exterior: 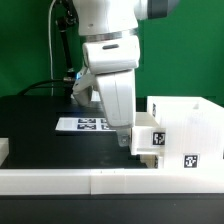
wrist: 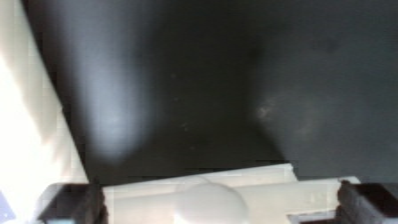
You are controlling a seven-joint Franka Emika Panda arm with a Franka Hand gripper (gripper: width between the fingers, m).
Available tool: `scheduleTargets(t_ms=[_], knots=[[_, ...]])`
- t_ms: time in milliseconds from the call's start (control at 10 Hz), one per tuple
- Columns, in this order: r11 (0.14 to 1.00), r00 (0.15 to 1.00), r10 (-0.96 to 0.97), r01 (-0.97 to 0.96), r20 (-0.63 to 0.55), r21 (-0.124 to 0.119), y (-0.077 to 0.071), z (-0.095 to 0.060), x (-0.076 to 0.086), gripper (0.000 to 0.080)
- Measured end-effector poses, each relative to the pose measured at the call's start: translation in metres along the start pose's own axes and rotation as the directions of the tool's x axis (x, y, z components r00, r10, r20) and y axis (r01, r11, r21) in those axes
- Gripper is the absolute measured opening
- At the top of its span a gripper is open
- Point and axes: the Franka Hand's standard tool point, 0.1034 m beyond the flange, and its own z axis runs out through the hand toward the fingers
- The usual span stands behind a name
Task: Assemble drawer
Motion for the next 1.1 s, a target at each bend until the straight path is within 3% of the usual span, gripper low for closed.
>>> scheduleTargets(t_ms=[100,300,500,800,1100], knots=[[0.999,0.999,0.04,-0.04,0.005,-0.03,-0.0016,0.0006,-0.0022,0.0649],[0.999,0.999,0.039,-0.039,0.005,-0.023,-0.0034,0.0017,-0.0026,0.0649],[0.999,1.0,0.023,-0.023,0.017,-0.033,-0.0017,-0.0008,0.0007,0.0649],[1.0,0.999,-0.003,0.004,0.048,-0.021,-0.0019,-0.0022,0.0028,0.0649],[0.999,0.998,-0.005,0.008,0.066,-0.047,-0.0029,0.0026,0.0034,0.0649]])
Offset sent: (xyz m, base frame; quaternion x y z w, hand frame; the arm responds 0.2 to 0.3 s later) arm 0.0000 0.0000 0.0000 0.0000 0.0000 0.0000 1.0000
